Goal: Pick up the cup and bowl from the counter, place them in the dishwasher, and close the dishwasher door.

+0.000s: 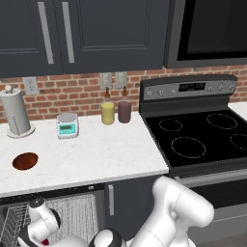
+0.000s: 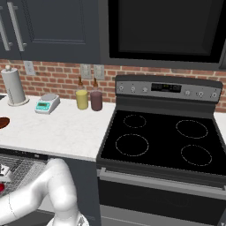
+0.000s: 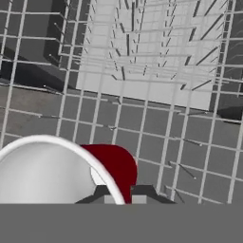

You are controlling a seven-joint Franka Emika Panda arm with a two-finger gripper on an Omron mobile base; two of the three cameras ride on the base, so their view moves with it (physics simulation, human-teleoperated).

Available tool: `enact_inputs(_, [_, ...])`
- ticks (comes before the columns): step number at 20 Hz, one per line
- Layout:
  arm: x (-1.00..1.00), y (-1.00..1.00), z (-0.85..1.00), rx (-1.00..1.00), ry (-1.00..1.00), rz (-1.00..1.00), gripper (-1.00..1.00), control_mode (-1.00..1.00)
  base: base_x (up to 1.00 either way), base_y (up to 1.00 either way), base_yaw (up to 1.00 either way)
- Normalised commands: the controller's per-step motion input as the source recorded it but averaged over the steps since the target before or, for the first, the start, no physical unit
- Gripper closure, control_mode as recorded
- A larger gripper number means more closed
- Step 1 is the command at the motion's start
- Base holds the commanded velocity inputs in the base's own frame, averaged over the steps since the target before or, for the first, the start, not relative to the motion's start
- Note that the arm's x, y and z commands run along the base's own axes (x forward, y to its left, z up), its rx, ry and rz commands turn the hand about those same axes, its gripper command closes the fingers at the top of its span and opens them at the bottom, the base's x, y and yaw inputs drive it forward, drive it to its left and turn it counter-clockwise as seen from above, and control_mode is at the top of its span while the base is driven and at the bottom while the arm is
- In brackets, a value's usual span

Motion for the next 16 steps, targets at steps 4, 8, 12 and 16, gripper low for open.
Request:
enact_inputs(4, [0.01,0.09,-0.43,0.0,-0.03,0.03,1.0,-1.0,0.0,0.0,0.0])
enact_inputs(8, [0.0,0.08,-0.18,0.0,0.0,0.02,1.0,-1.0,0.0,0.0,0.0])
enact_inputs(12, [0.0,0.03,0.0,0.0,0.0,0.0,1.0,-1.0,0.0,0.0,0.0])
enact_inputs(16, [0.0,0.01,0.0,0.0,0.0,0.0,-1.0,-1.0,0.0,0.0,0.0])
